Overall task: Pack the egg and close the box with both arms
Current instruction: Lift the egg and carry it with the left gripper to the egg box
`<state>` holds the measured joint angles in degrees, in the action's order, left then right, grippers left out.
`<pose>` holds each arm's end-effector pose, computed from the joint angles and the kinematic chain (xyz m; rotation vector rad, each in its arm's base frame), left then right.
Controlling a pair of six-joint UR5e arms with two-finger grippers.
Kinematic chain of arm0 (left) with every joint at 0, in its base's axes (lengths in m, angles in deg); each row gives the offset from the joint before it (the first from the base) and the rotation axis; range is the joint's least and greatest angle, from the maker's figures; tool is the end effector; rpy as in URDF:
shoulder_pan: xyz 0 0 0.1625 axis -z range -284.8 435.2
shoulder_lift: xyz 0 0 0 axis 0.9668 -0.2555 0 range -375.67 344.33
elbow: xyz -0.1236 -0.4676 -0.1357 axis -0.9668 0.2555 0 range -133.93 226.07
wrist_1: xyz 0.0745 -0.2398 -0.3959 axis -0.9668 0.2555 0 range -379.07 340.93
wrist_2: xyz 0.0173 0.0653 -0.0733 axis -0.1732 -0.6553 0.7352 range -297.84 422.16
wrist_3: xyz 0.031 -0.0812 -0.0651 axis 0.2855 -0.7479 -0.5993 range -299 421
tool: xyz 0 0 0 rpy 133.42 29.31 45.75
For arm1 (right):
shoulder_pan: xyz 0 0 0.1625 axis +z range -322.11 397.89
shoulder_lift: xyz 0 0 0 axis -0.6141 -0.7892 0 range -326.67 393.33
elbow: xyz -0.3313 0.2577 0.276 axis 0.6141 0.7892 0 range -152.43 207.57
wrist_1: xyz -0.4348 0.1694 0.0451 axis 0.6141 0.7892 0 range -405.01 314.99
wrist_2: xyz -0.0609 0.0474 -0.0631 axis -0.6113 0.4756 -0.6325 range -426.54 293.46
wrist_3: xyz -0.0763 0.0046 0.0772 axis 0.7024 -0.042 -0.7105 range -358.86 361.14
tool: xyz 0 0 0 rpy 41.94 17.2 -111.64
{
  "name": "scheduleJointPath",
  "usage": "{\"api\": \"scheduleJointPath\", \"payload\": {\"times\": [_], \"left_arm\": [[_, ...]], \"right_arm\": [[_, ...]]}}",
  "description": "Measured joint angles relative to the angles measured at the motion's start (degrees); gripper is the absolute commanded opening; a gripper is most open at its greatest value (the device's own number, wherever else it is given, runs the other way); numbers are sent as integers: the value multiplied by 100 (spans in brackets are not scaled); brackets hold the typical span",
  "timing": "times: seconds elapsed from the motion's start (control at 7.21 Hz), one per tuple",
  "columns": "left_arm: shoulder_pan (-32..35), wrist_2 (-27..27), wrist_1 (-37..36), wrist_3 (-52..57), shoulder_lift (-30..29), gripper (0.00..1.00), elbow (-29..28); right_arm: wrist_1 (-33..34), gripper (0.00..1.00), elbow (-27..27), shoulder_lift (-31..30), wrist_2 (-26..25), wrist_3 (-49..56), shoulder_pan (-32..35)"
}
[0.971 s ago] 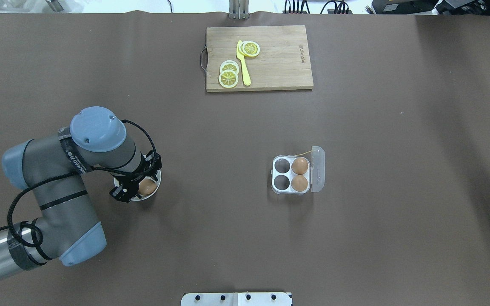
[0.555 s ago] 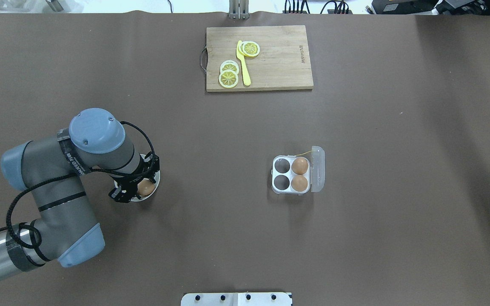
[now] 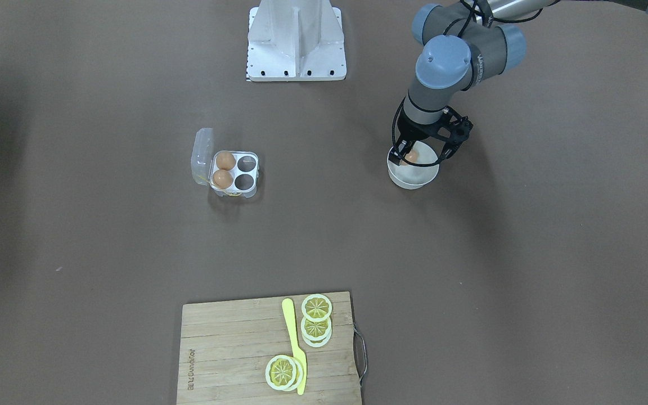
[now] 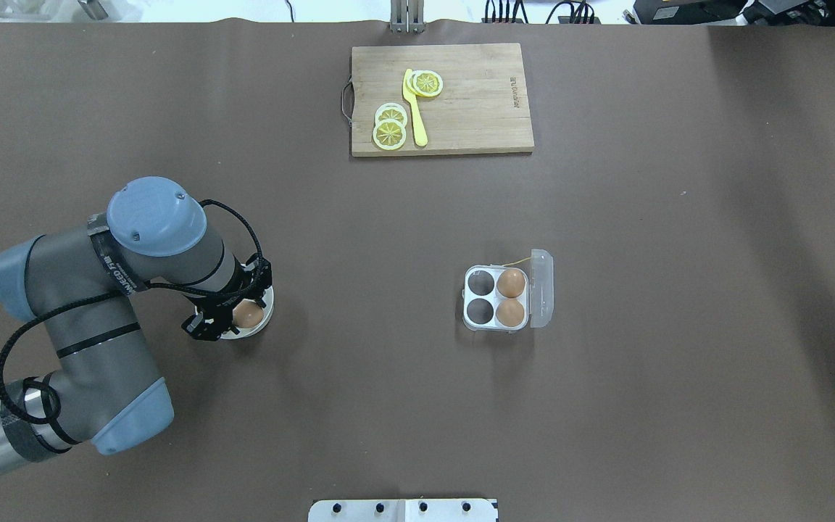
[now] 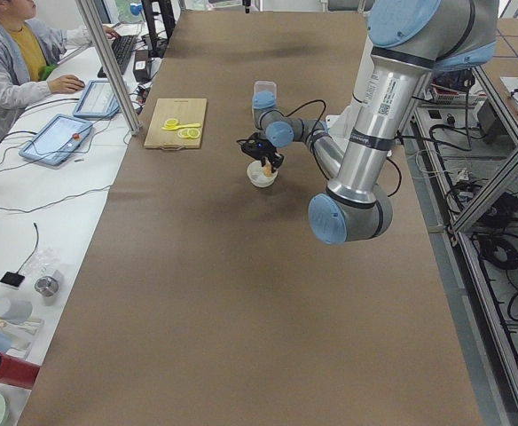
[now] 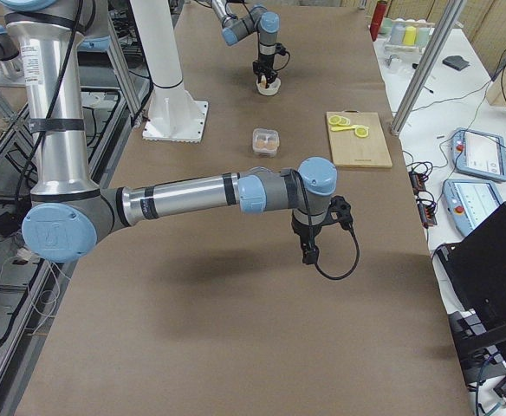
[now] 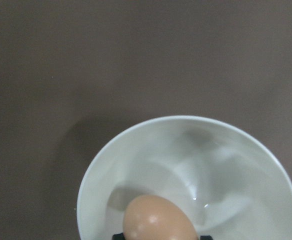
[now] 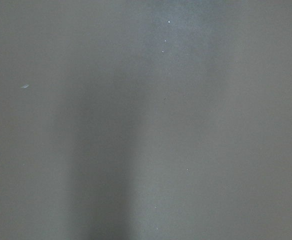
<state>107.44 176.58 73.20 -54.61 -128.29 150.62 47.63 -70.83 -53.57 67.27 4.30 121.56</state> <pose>0.5374 -0.4435 0.3677 -0.3799 0.7203 -0.8088 -0.0059 -0.5811 0.6365 0.1261 -0.7682 -0.2163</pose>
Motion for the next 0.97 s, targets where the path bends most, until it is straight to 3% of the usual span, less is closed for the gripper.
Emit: {"api": "scheduleJointPath", "payload": {"times": [0.42, 0.97], "left_arm": [[184, -44, -181, 1964, -153, 0, 347], [112, -692, 297, 5142, -1180, 0, 248]], "right_arm": [[2, 100, 7, 19, -3, 0, 0], [11, 100, 25, 8, 7, -3, 0]]}}
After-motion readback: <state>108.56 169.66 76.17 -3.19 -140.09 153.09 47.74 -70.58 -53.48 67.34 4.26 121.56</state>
